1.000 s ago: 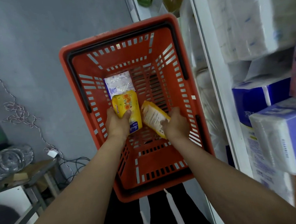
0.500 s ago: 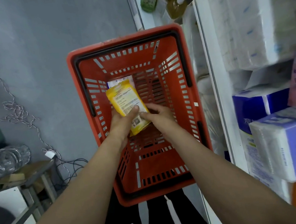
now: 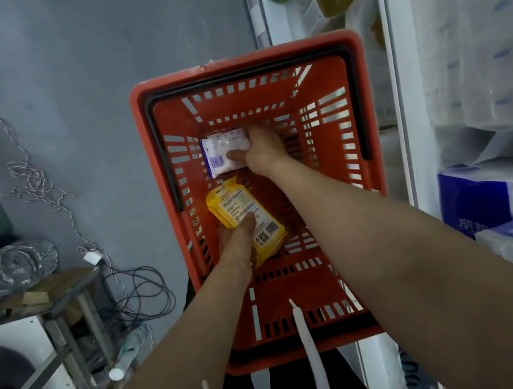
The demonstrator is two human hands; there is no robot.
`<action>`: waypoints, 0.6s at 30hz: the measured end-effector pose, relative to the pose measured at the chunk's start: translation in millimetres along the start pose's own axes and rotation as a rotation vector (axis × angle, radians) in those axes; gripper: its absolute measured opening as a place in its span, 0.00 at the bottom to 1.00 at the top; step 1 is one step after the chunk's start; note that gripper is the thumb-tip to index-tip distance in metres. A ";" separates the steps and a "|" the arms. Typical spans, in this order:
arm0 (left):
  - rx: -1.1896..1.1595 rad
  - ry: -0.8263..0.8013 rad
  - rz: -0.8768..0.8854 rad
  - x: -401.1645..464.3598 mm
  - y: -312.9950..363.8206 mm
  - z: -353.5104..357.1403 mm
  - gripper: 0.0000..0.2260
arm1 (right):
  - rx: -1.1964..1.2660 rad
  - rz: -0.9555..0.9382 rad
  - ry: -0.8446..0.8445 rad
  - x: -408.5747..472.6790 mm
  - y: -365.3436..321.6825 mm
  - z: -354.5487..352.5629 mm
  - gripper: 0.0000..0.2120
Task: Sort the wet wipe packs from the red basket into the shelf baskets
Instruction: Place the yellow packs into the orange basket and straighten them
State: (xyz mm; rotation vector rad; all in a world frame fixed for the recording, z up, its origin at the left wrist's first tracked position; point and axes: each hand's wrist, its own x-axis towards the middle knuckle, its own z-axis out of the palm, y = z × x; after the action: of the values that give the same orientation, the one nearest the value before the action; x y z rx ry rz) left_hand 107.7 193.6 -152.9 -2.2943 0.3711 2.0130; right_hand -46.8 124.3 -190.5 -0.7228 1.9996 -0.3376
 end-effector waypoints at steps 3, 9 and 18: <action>-0.011 -0.011 -0.006 6.0 0.0 -0.6 0.29 | -0.173 -0.046 0.012 8.6 6.0 6.9 0.35; 0.027 -0.003 0.031 11.7 -1.3 -1.6 0.20 | -0.394 0.135 0.031 -2.0 14.0 7.4 0.31; 0.049 -0.019 0.155 -13.5 22.5 3.1 0.17 | 0.241 0.034 0.254 -75.1 28.1 -20.2 0.13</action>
State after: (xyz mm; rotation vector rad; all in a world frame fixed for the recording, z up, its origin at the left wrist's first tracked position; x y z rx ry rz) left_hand 98.2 174.2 -137.6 -2.2807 0.6083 2.0669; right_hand -45.8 191.4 -142.3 -0.5128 2.1575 -0.6655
